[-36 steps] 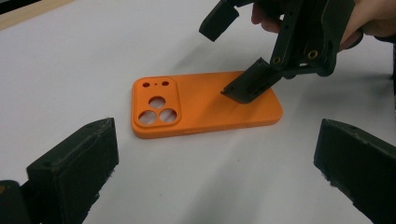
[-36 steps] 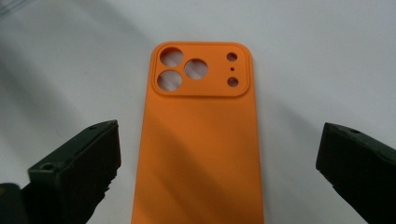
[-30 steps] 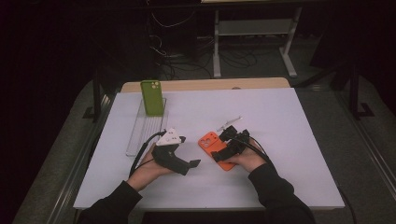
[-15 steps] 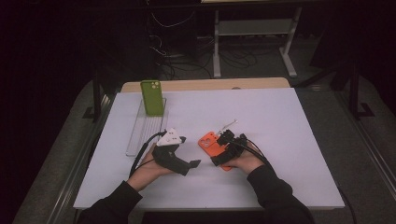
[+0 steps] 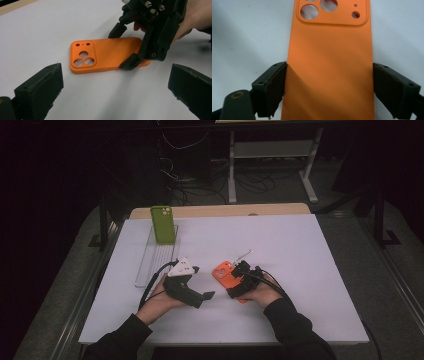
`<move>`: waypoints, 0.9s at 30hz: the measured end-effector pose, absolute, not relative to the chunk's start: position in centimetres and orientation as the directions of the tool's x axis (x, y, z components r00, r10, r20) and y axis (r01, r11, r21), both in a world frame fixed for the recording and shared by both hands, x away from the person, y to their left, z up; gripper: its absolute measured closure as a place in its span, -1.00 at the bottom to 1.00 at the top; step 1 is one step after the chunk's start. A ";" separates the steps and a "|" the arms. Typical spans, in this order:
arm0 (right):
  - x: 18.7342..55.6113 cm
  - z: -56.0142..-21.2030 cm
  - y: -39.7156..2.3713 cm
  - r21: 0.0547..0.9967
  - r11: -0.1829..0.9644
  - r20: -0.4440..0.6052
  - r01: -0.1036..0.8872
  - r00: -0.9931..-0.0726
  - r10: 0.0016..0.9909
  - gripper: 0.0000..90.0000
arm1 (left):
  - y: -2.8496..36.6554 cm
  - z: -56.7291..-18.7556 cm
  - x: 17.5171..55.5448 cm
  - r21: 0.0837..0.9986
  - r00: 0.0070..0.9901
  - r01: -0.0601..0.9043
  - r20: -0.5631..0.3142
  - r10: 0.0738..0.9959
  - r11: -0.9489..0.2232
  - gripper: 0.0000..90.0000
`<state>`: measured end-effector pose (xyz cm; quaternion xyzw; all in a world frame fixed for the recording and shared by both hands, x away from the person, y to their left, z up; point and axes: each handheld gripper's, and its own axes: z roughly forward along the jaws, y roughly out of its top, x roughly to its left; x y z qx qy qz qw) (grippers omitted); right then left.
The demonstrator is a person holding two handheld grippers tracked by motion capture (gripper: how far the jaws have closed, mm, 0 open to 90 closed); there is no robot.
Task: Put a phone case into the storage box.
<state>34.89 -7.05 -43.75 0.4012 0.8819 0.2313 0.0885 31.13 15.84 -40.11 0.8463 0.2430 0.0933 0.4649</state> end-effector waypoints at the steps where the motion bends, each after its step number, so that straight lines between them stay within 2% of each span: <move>1: 34.9 -43.8 -7.1 0.482 0.571 0.028 0.665 -0.663 0.748 -0.67 | 15.8 -40.1 31.1 0.831 0.865 0.324 -0.067 0.497 -0.452 -1.00; 7: 35.1 -43.5 -7.5 0.475 0.586 0.030 0.657 -0.677 0.735 -0.66 | 15.8 -40.0 31.2 0.827 0.863 0.323 -0.058 0.502 -0.460 -1.00; 17: 36.0 -41.0 -10.6 0.501 0.647 0.032 0.574 -0.760 0.649 -0.66 | 15.7 -39.0 31.3 0.804 0.874 0.304 -0.022 0.485 -0.511 -1.00; 27: 36.4 -40.0 -12.7 0.523 0.753 0.070 0.399 -0.901 0.429 -0.66 | 15.5 -37.2 31.9 0.789 0.913 0.256 -0.007 0.409 -0.558 -1.00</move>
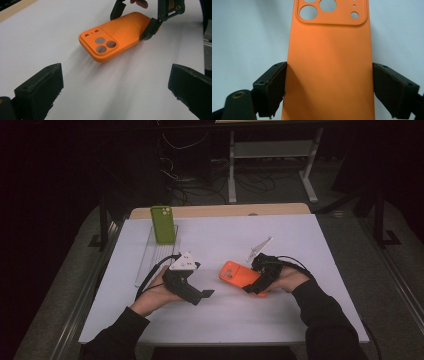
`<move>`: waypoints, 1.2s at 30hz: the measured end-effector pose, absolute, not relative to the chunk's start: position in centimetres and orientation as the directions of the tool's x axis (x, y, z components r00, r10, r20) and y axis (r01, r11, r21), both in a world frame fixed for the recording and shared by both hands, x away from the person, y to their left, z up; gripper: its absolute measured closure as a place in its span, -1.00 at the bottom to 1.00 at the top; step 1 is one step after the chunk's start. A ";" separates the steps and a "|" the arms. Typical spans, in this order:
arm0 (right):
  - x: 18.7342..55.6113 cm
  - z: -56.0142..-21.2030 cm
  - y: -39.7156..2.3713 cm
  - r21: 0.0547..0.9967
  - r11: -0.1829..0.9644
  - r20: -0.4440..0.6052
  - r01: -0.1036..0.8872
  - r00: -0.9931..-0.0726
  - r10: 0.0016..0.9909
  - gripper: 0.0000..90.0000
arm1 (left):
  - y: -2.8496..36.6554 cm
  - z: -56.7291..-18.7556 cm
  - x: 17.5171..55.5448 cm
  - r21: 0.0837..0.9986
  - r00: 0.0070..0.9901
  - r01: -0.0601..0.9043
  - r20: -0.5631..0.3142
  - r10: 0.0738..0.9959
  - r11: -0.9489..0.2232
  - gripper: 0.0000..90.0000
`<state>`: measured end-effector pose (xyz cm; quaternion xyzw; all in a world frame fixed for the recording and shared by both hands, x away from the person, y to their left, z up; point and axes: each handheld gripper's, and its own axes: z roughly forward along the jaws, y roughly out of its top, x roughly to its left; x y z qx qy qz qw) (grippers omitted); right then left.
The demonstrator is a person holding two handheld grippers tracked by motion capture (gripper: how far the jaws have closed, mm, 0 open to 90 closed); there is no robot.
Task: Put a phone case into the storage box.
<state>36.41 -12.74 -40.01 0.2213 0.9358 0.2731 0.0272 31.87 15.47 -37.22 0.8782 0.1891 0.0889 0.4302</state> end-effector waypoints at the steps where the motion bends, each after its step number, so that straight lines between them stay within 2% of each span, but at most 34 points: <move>1: 36.4 -39.9 -12.7 0.522 0.761 0.065 0.385 -0.908 0.415 -0.66 | 15.5 -37.1 31.9 0.791 0.916 0.250 -0.006 0.402 -0.559 -1.00; 6: 35.8 -39.4 -12.2 0.528 0.796 0.063 0.297 -0.948 0.312 -0.66 | 15.4 -36.4 32.3 0.788 0.940 0.205 0.007 0.342 -0.581 -1.00; 12: 35.5 -38.7 -11.3 0.527 0.818 0.055 0.229 -0.970 0.236 -0.66 | 15.0 -36.0 33.0 0.786 0.960 0.178 -0.006 0.281 -0.591 -1.00; 16: 35.3 -38.3 -10.7 0.523 0.834 0.050 0.176 -0.983 0.176 -0.66 | 14.6 -36.1 33.3 0.780 0.973 0.132 0.016 0.230 -0.612 -1.00; 25: 34.8 -38.0 -8.9 0.513 0.851 0.061 0.111 -0.994 0.093 -0.66 | 13.5 -37.4 33.2 0.756 0.991 0.105 -0.024 0.133 -0.646 -1.00; 31: 34.0 -37.9 -7.9 0.504 0.861 0.042 0.063 -0.998 0.048 -0.66 | 12.7 -38.3 32.9 0.733 0.998 0.050 -0.007 0.066 -0.678 -1.00; 36: 33.6 -37.6 -7.7 0.507 0.860 0.028 0.045 -0.999 0.036 -0.66 | 12.3 -38.9 32.7 0.725 0.997 0.069 -0.036 0.062 -0.686 -1.00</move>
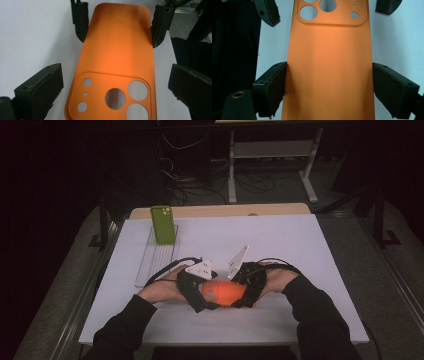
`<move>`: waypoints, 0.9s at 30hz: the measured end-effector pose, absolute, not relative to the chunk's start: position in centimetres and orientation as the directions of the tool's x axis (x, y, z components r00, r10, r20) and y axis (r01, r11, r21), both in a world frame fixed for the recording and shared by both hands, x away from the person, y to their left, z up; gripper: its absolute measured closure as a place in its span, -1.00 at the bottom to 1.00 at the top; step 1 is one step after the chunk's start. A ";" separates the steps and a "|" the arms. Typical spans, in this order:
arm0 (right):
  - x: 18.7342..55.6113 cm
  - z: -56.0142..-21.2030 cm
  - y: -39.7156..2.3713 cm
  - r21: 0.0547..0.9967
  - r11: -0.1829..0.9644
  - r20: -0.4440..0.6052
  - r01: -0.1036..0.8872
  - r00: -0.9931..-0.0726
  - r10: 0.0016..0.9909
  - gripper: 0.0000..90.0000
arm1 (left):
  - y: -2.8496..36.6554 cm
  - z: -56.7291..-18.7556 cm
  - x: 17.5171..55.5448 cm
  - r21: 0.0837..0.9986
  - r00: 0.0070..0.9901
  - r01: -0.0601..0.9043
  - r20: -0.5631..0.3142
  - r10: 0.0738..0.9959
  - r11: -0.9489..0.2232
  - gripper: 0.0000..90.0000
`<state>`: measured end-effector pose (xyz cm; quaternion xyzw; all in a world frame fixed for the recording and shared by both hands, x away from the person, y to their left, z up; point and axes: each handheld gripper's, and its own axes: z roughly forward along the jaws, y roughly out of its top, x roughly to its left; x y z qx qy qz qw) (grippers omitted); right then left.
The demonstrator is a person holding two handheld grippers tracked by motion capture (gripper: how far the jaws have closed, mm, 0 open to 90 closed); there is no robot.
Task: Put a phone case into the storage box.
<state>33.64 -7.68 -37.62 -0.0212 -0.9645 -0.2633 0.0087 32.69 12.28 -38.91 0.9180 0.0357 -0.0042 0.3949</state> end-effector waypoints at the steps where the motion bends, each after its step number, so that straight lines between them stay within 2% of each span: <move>1: 33.6 -37.6 -7.6 0.509 0.860 0.027 0.044 -0.999 0.035 -0.66 | 12.2 -39.0 32.7 0.723 0.998 0.065 -0.036 0.057 -0.688 -1.00; 11: 33.4 -37.3 -7.5 0.525 0.850 0.025 0.032 -0.999 0.022 -0.67 | 11.6 -39.7 32.3 0.701 0.997 0.074 -0.043 0.061 -0.709 -1.00; 27: 33.3 -37.1 -7.5 0.539 0.842 0.022 0.028 -1.000 0.019 -0.67 | 12.1 -39.7 32.6 0.703 0.998 0.058 -0.041 0.041 -0.709 -0.72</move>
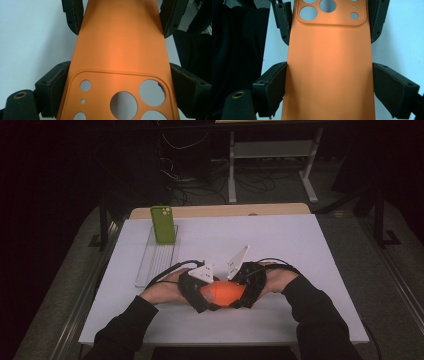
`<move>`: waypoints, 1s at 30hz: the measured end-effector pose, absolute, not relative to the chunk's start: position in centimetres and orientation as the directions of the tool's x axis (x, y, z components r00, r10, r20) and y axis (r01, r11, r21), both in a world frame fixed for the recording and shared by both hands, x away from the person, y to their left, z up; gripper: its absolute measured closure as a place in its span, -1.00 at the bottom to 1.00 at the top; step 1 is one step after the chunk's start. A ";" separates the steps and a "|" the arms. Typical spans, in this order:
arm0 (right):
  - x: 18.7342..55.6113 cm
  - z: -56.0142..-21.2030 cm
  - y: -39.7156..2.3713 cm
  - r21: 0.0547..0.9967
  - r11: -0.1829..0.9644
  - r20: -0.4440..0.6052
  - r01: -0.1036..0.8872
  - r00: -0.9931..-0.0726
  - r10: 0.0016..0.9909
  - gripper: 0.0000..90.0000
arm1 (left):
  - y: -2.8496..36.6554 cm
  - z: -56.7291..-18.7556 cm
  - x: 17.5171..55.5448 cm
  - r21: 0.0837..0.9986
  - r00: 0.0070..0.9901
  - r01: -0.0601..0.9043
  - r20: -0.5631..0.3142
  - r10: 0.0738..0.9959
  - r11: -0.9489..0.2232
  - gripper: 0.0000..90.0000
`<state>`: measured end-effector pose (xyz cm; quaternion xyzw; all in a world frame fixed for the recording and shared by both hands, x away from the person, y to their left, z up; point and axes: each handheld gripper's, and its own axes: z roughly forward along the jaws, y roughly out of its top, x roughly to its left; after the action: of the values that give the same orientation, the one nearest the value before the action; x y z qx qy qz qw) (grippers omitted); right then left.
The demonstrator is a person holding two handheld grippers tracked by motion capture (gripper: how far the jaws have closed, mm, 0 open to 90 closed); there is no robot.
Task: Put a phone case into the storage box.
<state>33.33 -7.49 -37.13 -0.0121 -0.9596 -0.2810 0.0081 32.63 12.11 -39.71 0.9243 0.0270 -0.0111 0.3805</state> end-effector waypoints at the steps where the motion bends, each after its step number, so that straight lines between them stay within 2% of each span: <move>1: 33.3 -37.1 -7.5 0.540 0.842 0.023 0.026 -1.000 0.016 -0.67 | 12.1 -39.7 32.6 0.702 0.998 0.059 -0.043 0.040 -0.710 -0.72; 11: 33.4 -37.2 -7.5 0.541 0.840 0.042 0.043 -0.999 0.023 -0.68 | 12.2 -39.4 32.6 0.699 0.998 0.057 -0.046 0.034 -0.713 -0.66; 17: 33.8 -37.2 -8.3 0.562 0.820 0.049 0.107 -0.994 0.096 -0.85 | 12.7 -39.3 32.8 0.689 0.998 0.061 -0.032 0.053 -0.722 -0.66; 25: 34.1 -36.6 -10.2 0.605 0.764 0.048 0.224 -0.968 0.246 -0.94 | 13.2 -40.0 33.1 0.677 0.981 0.170 -0.050 0.186 -0.716 -0.66; 27: 34.3 -36.7 -10.8 0.624 0.752 0.015 0.214 -0.965 0.262 -0.94 | 13.4 -40.0 33.2 0.672 0.973 0.198 -0.049 0.224 -0.713 -0.66; 30: 34.2 -36.7 -11.7 0.642 0.722 0.018 0.257 -0.947 0.321 -0.95 | 13.4 -39.8 33.3 0.669 0.960 0.235 -0.047 0.275 -0.705 -0.66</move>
<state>34.25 -11.67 -36.72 -0.1560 -0.9268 -0.3384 -0.0474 33.32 13.42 -39.82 0.9230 0.1380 0.0281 0.3582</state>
